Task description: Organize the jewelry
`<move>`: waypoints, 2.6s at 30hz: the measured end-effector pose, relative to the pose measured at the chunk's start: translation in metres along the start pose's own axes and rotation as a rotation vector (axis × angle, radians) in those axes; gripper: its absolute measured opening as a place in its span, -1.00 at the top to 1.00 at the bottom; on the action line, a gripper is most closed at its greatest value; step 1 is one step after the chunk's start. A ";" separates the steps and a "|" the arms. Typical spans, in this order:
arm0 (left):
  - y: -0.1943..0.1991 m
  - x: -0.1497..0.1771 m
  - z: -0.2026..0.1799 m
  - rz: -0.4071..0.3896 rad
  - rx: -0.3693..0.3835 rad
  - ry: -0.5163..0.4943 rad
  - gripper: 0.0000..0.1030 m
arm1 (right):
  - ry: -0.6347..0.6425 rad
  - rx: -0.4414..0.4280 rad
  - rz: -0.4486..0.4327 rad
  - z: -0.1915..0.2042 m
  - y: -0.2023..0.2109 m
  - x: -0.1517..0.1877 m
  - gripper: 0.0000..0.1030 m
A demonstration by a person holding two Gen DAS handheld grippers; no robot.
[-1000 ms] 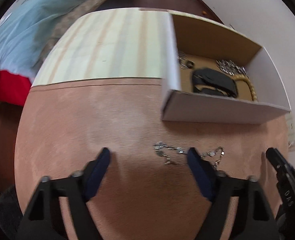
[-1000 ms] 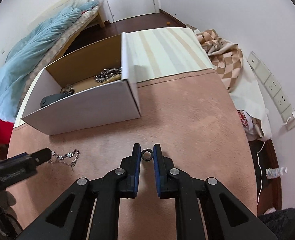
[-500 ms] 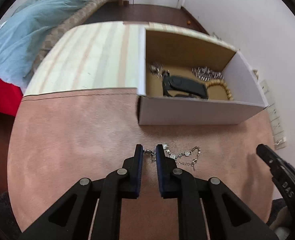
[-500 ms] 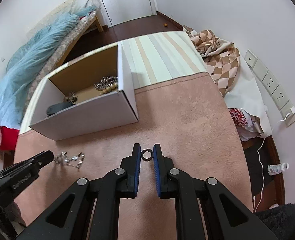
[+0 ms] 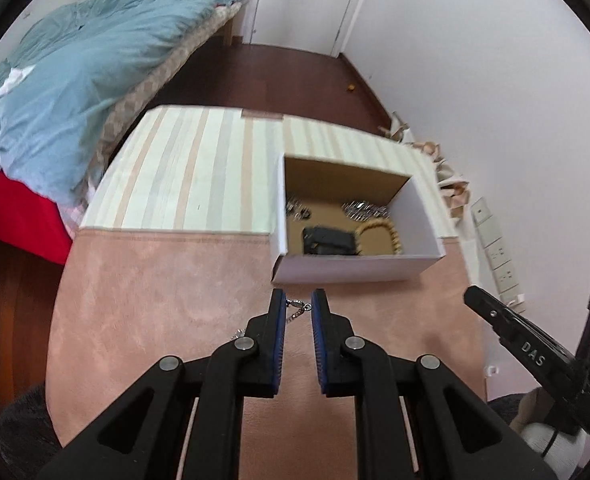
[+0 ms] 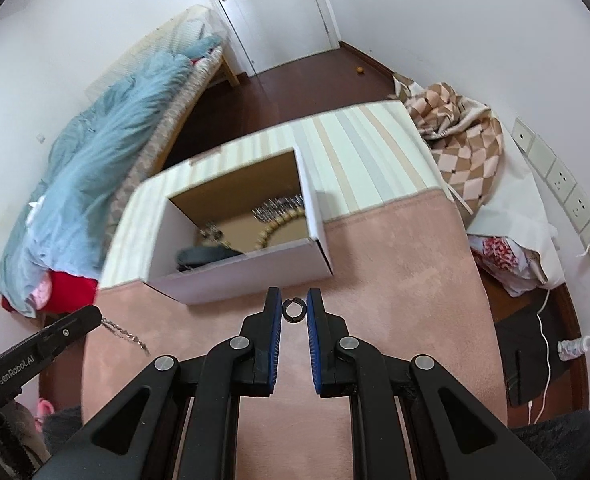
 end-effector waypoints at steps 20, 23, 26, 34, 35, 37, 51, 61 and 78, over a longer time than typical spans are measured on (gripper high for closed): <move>-0.026 -0.032 0.010 0.052 0.060 0.035 -0.47 | 0.036 -0.062 0.014 0.030 0.008 -0.044 0.75; -0.066 0.005 0.016 0.136 0.044 0.090 -0.47 | 0.019 -0.019 0.045 0.010 -0.008 -0.020 0.75; -0.098 0.027 0.014 0.188 0.034 0.116 -0.47 | -0.005 0.019 0.075 -0.010 -0.023 0.000 0.75; -0.139 0.033 -0.011 0.216 -0.071 -0.026 -0.38 | -0.030 0.086 0.098 -0.040 -0.041 0.014 0.75; -0.140 0.032 -0.014 0.204 -0.091 -0.055 -0.07 | -0.030 0.089 0.098 -0.041 -0.042 0.013 0.75; -0.140 0.030 -0.021 0.178 -0.097 -0.093 0.54 | -0.030 0.096 0.096 -0.042 -0.042 0.013 0.75; -0.063 0.029 -0.030 0.085 0.076 0.006 0.96 | -0.021 0.011 0.049 -0.019 -0.004 -0.010 0.75; 0.011 -0.063 -0.034 -0.064 0.144 -0.076 0.96 | 0.028 -0.094 0.063 0.032 0.014 -0.055 0.75; -0.074 -0.126 -0.017 0.075 0.182 -0.072 0.96 | 0.121 0.083 0.316 0.048 -0.089 -0.076 0.70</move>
Point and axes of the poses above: each gripper's, at about its wrist camera, not at the fingertips, and y roughly against the way its jaws point, z to its left, x to its underside, the point moved 7 cm from there along -y, roughly the way its jaws point, and after that the axes turned 13 degrees about -y, right-handed, at the moved point
